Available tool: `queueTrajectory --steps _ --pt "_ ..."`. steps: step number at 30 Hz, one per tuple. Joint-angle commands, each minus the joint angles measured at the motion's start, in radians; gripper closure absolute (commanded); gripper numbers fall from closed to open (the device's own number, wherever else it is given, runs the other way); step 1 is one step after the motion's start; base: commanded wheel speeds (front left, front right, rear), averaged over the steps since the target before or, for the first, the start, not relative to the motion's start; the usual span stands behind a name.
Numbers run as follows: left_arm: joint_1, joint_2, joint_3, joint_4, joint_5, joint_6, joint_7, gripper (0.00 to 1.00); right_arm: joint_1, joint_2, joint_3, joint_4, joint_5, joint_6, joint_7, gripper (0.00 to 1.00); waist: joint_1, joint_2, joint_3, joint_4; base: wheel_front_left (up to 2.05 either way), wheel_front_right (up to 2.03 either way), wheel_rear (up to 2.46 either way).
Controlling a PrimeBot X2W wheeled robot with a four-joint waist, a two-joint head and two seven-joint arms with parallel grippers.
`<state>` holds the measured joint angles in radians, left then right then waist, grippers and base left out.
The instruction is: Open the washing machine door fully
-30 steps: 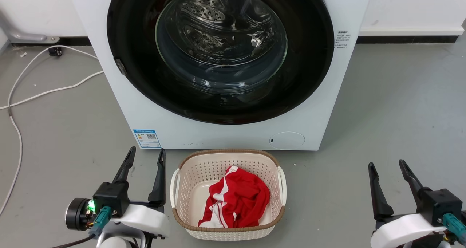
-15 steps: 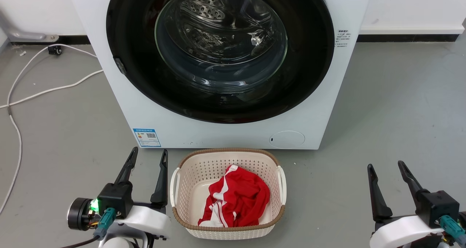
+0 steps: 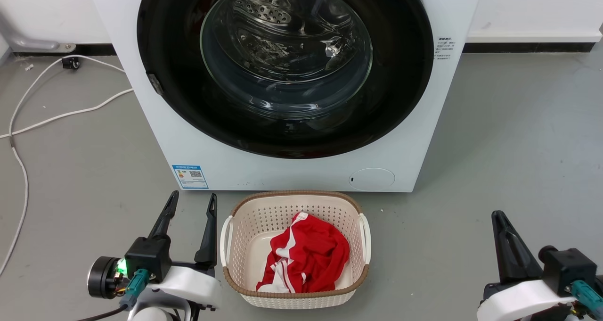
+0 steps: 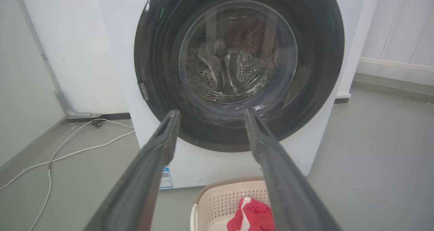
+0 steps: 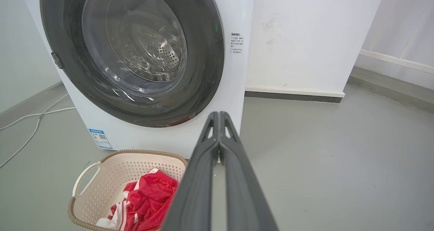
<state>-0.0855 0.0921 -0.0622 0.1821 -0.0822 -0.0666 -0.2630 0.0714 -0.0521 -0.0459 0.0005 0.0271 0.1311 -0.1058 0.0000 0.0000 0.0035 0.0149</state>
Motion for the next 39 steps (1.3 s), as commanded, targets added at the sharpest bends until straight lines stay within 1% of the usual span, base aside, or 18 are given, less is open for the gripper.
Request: queueTrajectory --steps 1,3,4,6,10,11,13,14,18,19,20,23,25,28,31,33,36,39 --pt "-0.008 -0.001 0.001 -0.003 0.0 -0.002 -0.003 0.0 -0.005 0.004 0.003 -0.004 0.02 -0.001 -0.014 1.0 0.0 0.0 0.001 0.001 0.0 0.0 0.0" --pt "-0.009 -0.001 0.002 -0.004 -0.001 -0.002 -0.003 0.0 -0.011 0.004 0.007 -0.005 0.081 -0.001 -0.027 1.0 0.0 0.0 0.002 0.001 0.0 0.0 0.0" --pt "-0.009 -0.002 0.003 -0.005 -0.002 -0.002 -0.003 0.0 -0.012 0.003 0.008 0.001 0.156 -0.001 -0.033 1.0 0.0 0.0 0.003 0.001 0.0 0.0 0.0" --pt "-0.009 -0.002 0.004 -0.005 -0.003 -0.003 -0.003 0.0 -0.021 0.003 0.016 0.007 0.319 -0.001 -0.053 1.0 0.0 0.0 0.003 0.002 0.0 0.0 0.0" --pt "-0.01 -0.004 0.007 -0.009 -0.007 -0.005 -0.002 0.0 -0.047 0.003 0.04 0.025 0.731 -0.001 -0.083 1.0 0.0 0.0 0.007 0.001 0.0 0.0 0.0" --pt "-0.012 -0.006 0.01 -0.015 -0.012 -0.006 -0.002 0.0 -0.056 0.003 0.046 0.031 0.864 -0.001 -0.088 1.0 0.0 0.0 0.008 0.0 0.0 0.0 0.0" --pt "-0.015 -0.009 0.012 -0.025 -0.017 -0.009 -0.002 0.0 -0.083 0.003 0.046 0.042 1.003 -0.001 -0.082 1.0 0.0 0.0 0.013 0.0 0.0 0.0 0.0" --pt "-0.018 -0.011 0.013 -0.034 -0.018 -0.011 -0.002 0.0 -0.098 0.003 0.048 0.044 1.112 -0.001 -0.075 1.0 0.0 0.0 0.018 0.001 0.0 0.0 0.0" --pt "-0.022 -0.016 0.016 -0.048 -0.018 -0.011 -0.002 0.0 -0.161 0.002 0.025 0.061 1.371 -0.001 -0.025 1.0 0.0 0.0 0.035 0.002 0.0 0.0 0.0" --pt "-0.022 -0.016 0.016 -0.048 -0.018 -0.011 -0.002 0.0 -0.161 0.002 0.025 0.061 1.371 -0.001 -0.025 1.0 0.0 0.0 0.035 0.002 0.0 0.0 0.0" --pt "-0.023 -0.017 0.018 -0.05 -0.019 -0.011 -0.002 0.0 -0.183 0.002 0.016 0.068 1.429 -0.001 -0.006 1.0 0.0 0.0 0.04 0.001 0.0 0.0 0.0" --pt "-0.025 -0.02 0.02 -0.055 -0.018 -0.013 -0.002 0.0 -0.26 -0.003 -0.028 0.103 1.541 -0.001 0.044 1.0 0.0 0.0 0.06 -0.001 0.0 0.0 0.0" --pt "-0.034 -0.02 0.02 -0.059 -0.017 -0.015 -0.002 0.0 -0.324 -0.023 -0.057 0.141 1.601 -0.001 0.073 1.0 0.0 0.0 0.076 0.001 0.0 0.0 0.0" --pt "-0.05 -0.021 0.02 -0.065 -0.014 -0.021 -0.002 0.0 -0.443 -0.075 -0.085 0.22 1.661 -0.001 0.105 1.0 0.0 0.0 0.102 0.005 0.0 0.0 0.0" --pt "-0.067 -0.022 0.021 -0.072 -0.012 -0.024 -0.002 0.0 -0.572 -0.146 -0.089 0.308 1.681 0.0 0.121 1.0 0.0 0.0 0.135 0.01 0.0 0.0 0.0" --pt "-0.08 -0.023 0.022 -0.08 -0.012 -0.027 -0.002 0.0 -0.657 -0.197 -0.077 0.37 1.666 -0.001 0.125 1.0 0.0 0.0 0.158 0.015 0.0 0.0 0.0" --pt "-0.097 -0.023 0.023 -0.091 -0.015 -0.031 -0.002 0.0 -0.791 -0.263 -0.043 0.462 1.644 -0.001 0.143 1.0 0.0 0.0 0.192 0.023 0.0 0.0 0.0" --pt "-0.113 -0.024 0.023 -0.099 -0.015 -0.037 -0.002 0.0 -0.923 -0.308 0.004 0.55 1.622 -0.001 0.179 1.0 0.0 0.0 0.222 0.033 0.0 0.0 0.0"
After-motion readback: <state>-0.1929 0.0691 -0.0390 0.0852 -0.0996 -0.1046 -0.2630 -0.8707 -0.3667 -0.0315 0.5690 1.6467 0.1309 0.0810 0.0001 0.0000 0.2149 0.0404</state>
